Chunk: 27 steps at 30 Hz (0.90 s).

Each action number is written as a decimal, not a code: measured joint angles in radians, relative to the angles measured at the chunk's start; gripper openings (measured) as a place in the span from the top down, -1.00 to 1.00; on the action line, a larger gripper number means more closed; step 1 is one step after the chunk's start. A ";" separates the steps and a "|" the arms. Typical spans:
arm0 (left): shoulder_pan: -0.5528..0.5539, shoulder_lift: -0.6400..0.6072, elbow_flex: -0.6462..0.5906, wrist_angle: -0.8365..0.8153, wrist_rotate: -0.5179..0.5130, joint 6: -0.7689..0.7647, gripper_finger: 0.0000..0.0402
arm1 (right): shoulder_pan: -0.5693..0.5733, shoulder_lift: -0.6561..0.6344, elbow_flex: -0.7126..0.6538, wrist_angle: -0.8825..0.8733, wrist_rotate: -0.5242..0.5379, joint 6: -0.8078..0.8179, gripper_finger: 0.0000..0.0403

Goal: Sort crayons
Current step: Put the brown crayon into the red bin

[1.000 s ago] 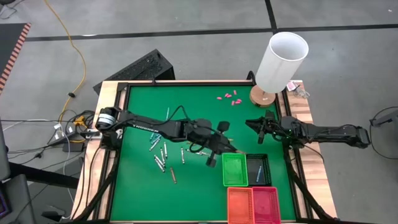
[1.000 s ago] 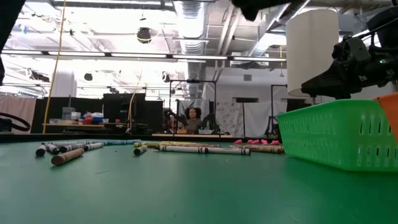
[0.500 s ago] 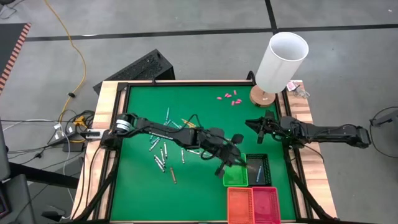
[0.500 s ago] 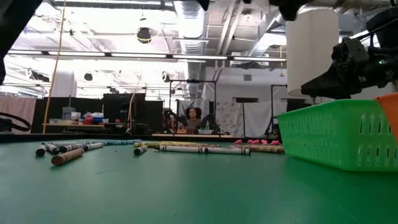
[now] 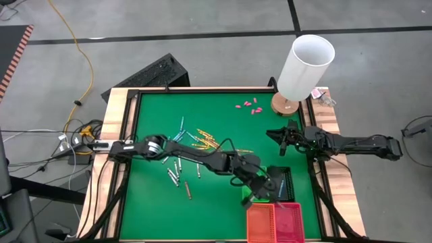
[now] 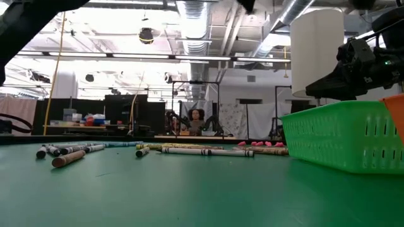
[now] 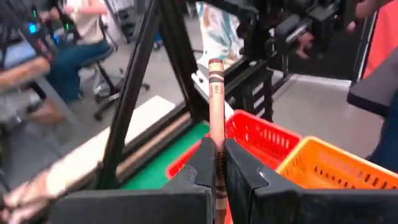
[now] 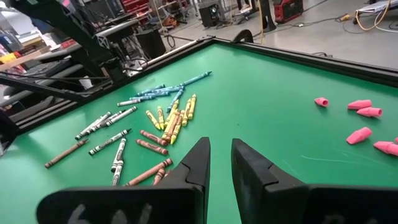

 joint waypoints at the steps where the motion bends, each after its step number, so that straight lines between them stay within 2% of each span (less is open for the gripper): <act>1: -0.003 0.003 0.012 0.013 0.000 0.016 1.00 | 0.000 0.000 0.000 0.000 0.000 0.000 0.66; 8: -0.015 0.037 0.035 0.149 0.000 0.056 1.00 | 0.001 0.000 0.000 0.000 -0.003 0.000 0.66; 12: -0.017 0.087 0.041 0.261 0.038 -0.003 1.00 | 0.001 0.000 0.000 0.000 -0.004 -0.001 0.66; 16: -0.017 0.142 0.080 0.291 0.060 -0.024 1.00 | 0.001 0.005 0.000 -0.001 -0.004 -0.001 0.66; 24: -0.028 0.165 0.092 0.339 0.050 0.101 1.00 | 0.000 0.039 0.000 -0.001 -0.005 -0.017 0.66; 27: -0.040 0.165 0.092 0.297 0.034 0.186 1.00 | 0.000 0.054 0.000 -0.001 -0.005 -0.020 0.66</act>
